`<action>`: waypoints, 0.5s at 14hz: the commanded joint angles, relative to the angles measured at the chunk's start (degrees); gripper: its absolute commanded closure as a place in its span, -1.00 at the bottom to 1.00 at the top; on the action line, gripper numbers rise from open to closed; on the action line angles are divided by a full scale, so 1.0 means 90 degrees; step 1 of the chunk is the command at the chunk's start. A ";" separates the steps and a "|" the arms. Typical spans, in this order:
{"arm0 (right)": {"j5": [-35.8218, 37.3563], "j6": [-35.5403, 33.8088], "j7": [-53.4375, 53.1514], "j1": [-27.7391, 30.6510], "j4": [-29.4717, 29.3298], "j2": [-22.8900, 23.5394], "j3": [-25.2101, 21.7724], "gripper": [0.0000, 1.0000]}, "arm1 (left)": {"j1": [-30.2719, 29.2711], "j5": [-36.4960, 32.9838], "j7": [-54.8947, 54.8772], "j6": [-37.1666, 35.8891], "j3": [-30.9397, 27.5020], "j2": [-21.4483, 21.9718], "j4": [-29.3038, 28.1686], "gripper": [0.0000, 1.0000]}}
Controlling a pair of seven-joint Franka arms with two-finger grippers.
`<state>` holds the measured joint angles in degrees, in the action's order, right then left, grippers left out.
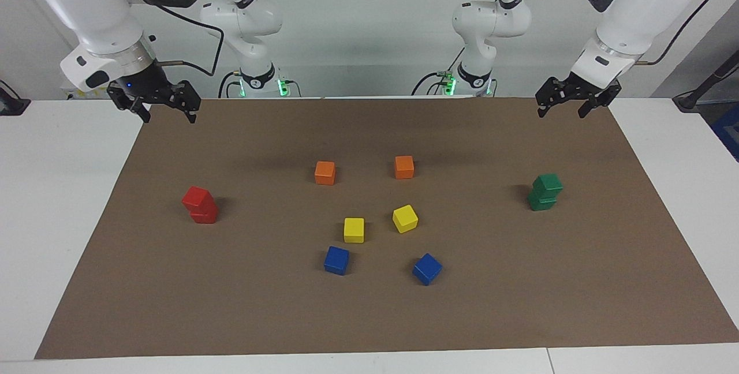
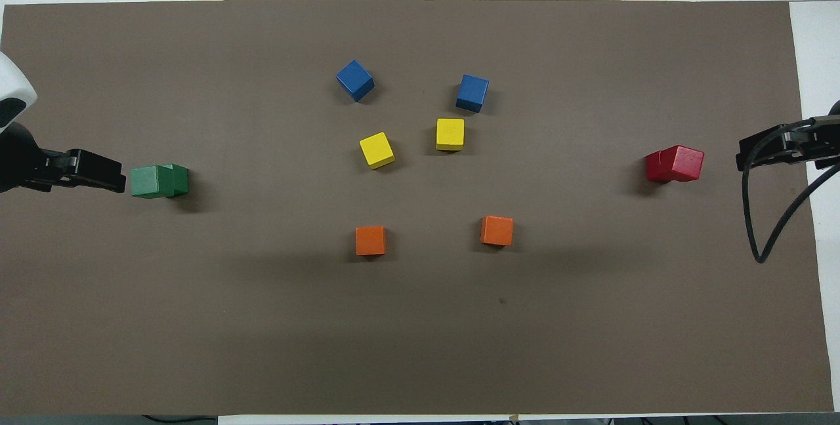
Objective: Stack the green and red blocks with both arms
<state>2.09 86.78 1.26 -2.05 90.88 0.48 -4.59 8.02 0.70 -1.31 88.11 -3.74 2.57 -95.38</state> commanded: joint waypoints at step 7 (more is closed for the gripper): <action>0.0051 -0.0082 0.0085 0.0062 0.0059 -0.0044 -0.0086 -1.00 | 0.0037 -0.0107 0.0058 0.0122 -0.0024 0.0164 -0.0174 -1.00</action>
<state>2.16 86.75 1.26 -1.87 90.98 0.48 -5.37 8.01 0.69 -1.31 88.11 -3.75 2.58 -95.38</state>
